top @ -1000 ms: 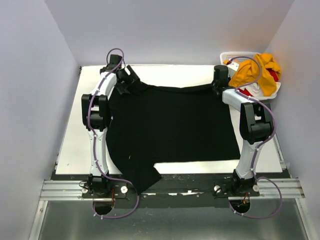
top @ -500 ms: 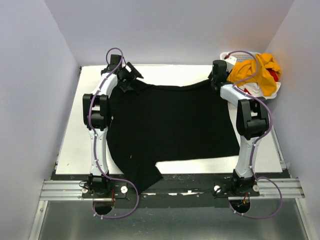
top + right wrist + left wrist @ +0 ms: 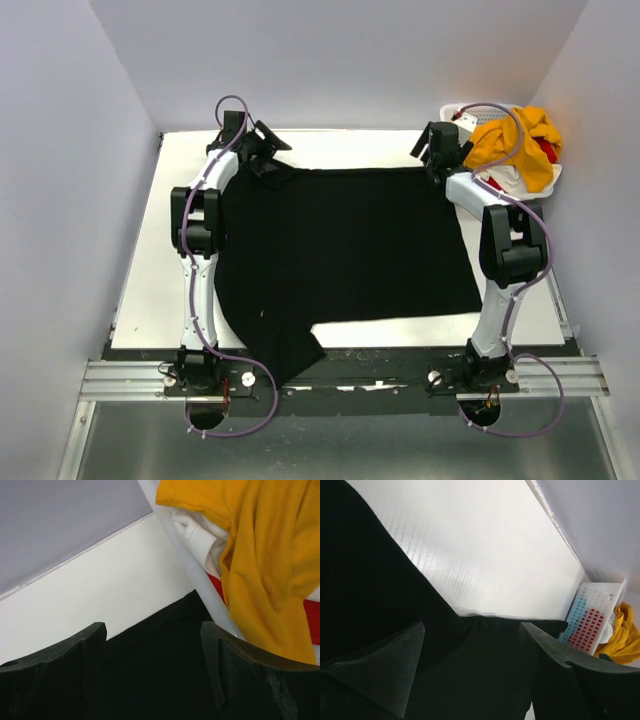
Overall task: Fold and stack the t-shirts
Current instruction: Flatten out the tshirt
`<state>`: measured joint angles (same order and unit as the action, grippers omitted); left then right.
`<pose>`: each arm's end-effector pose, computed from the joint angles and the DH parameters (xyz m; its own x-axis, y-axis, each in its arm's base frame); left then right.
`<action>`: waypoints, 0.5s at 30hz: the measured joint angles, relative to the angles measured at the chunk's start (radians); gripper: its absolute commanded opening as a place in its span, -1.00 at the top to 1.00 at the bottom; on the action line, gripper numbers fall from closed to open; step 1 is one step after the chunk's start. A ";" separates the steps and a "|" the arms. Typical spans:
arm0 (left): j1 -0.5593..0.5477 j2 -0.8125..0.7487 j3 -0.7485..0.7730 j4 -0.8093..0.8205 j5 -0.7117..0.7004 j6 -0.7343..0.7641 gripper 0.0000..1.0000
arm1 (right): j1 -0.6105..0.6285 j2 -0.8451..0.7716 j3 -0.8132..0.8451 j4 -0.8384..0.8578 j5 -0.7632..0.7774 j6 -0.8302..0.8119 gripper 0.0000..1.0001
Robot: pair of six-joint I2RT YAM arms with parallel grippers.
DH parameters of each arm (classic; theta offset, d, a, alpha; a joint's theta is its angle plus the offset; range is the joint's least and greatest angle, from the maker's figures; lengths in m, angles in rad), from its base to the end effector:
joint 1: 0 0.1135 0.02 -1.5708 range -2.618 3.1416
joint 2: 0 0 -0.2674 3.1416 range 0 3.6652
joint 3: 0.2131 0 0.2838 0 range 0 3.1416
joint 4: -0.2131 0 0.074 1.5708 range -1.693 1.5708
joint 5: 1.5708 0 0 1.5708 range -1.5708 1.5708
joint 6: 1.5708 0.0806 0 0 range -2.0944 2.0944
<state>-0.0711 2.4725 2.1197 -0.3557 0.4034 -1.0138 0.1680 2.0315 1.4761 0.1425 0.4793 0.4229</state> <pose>0.6194 -0.0758 0.1435 -0.6510 -0.7363 -0.1846 -0.3592 0.5130 -0.7796 0.5381 0.0536 0.1994 -0.2507 0.3268 -0.9112 0.4068 0.8897 0.2072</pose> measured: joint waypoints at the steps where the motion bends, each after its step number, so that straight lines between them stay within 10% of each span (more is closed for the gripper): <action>1: 0.000 0.000 -0.002 0.009 0.003 0.000 -0.81 | 0.000 -0.023 -0.024 0.002 -0.018 0.001 -0.67; 8: -0.001 -0.040 -0.041 0.001 0.013 0.050 -0.97 | 0.046 -0.129 -0.114 0.084 -0.282 -0.137 -0.66; 15: -0.002 -0.547 -0.563 0.033 -0.068 0.112 -0.97 | 0.309 0.058 0.129 0.091 -0.595 -0.369 -0.58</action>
<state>-0.0727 1.9259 1.5562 -0.3229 0.3351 -0.9020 0.4767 2.0895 1.6054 0.2333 -0.1154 0.0536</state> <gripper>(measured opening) 0.983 0.809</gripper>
